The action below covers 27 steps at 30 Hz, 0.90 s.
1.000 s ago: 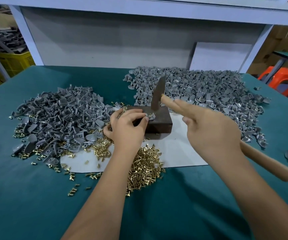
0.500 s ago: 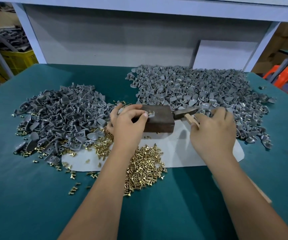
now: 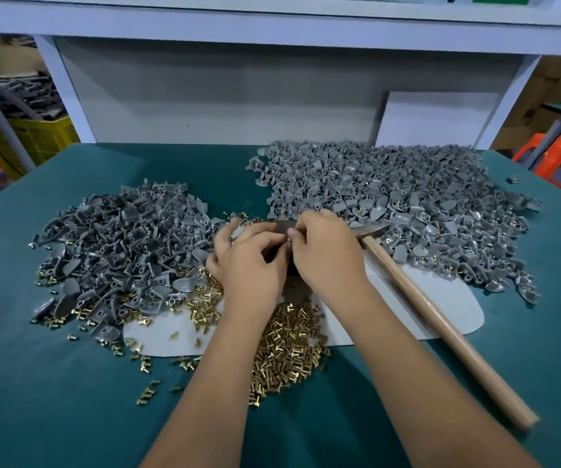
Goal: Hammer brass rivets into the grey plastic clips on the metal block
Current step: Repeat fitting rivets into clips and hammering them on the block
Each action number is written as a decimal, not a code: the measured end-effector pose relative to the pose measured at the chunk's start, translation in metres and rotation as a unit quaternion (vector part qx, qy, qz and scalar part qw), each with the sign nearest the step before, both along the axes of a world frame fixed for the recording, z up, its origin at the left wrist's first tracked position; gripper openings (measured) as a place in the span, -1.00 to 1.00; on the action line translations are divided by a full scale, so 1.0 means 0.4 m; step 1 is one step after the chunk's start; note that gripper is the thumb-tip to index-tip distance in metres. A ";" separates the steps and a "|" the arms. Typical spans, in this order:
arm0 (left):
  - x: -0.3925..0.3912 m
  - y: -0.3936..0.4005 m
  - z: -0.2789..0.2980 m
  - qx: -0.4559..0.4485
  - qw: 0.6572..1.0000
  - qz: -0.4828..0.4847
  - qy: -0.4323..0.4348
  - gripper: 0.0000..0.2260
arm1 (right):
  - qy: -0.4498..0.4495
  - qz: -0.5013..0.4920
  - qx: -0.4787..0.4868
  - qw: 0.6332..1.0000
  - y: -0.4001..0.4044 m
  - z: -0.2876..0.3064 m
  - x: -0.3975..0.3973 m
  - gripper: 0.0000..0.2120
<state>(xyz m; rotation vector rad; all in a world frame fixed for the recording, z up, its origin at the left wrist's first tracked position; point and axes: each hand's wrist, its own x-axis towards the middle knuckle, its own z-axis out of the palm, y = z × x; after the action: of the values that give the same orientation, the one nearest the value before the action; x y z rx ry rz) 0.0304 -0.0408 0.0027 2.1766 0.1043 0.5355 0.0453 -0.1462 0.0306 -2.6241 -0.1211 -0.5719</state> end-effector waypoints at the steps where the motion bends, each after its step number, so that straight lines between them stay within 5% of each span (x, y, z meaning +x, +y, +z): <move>1: -0.001 -0.001 0.000 0.012 1.000 0.009 -0.007 -0.90 | -0.014 -0.007 -0.017 1.000 0.004 -0.006 -0.003 -0.86; 17: -0.007 0.001 0.005 -0.006 1.000 0.000 -0.011 -0.93 | -0.067 -0.012 0.046 0.997 0.013 -0.038 -0.008 -0.89; 23: 0.002 0.007 0.002 -0.027 0.999 -0.020 0.037 -0.94 | -0.031 0.031 0.172 0.984 -0.054 -0.014 -0.040 -0.85; 27: 0.007 0.008 0.003 -0.059 0.996 -0.033 0.051 -0.91 | -0.043 -0.141 -0.020 0.989 -0.157 0.000 -0.082 -0.80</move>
<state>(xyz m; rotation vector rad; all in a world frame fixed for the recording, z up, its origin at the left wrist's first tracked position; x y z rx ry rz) 0.0334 -0.0377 0.0038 2.0847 0.1165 0.3719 0.0125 -0.2089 0.0304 -2.6752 0.2175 -0.7854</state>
